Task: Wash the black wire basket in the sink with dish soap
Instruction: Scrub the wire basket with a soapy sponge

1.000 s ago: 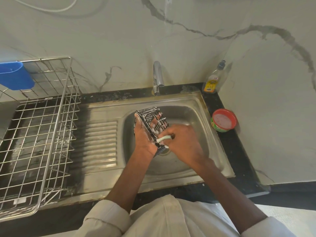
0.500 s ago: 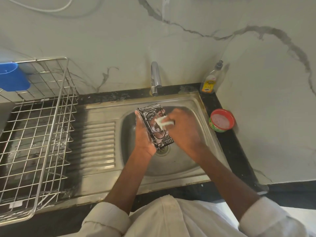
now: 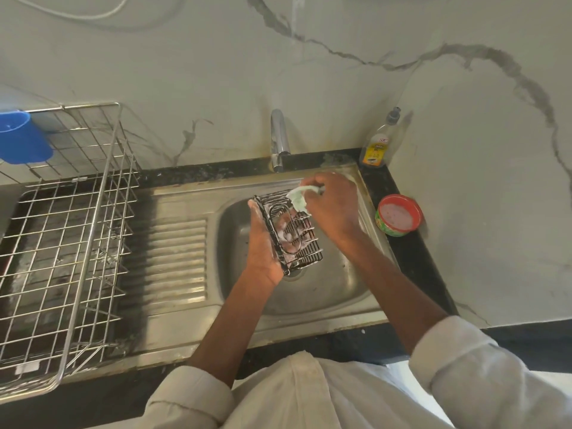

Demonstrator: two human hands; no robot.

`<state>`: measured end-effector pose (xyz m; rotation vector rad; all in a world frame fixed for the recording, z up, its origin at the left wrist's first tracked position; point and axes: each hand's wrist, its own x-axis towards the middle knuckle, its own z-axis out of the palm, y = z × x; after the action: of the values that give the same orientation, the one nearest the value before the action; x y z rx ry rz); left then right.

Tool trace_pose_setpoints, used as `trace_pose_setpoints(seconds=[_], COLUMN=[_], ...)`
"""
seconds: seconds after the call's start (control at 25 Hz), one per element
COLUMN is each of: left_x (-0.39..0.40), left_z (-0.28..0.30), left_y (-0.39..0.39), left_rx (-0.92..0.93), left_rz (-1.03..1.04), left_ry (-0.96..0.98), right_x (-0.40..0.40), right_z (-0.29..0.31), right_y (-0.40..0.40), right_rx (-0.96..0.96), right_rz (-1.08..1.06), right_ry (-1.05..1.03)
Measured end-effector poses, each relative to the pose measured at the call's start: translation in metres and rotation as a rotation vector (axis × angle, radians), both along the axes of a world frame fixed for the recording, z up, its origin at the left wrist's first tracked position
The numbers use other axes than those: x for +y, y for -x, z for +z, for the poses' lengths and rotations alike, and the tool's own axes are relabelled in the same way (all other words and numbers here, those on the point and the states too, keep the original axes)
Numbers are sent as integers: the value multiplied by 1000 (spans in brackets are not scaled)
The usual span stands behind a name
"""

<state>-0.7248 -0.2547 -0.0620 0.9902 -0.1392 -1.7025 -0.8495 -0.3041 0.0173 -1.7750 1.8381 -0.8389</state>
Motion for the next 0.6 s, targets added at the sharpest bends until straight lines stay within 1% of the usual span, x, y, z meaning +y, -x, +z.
trace_pose_setpoints(seconds=[0.08,0.16,0.2,0.28,0.32,0.4,0.44,0.56,0.6], left_x=[-3,-4,-5,-6,-5,-3,-3,0,-1], left_z=[1,2,1,-5,-7,-7,-7,6,5], left_y=[-5,-12,-15,-17,-17,-14,-10,-5,-5], left_rx=[-16,4,11,10,16,41,33,3,-4], left_rz=[34,47,51,54,51,38,32,-11,-18], left_ry=[15,50,58,56,43,19,20,37,30], right_x=[9,30,39,54,57,55,49,35,39], right_z=[-3,-9,-8,1,6,12,10,3,2], right_y=[6,19,27,40,40,31,23,9,9], right_rx=[62,193,207,92,42,6,32,230,257], right_rz=[98,226,246,230,244,332,327,107,109], right_ry=[-83,-224,-279,-318,-318,-312,-269,-83,-66])
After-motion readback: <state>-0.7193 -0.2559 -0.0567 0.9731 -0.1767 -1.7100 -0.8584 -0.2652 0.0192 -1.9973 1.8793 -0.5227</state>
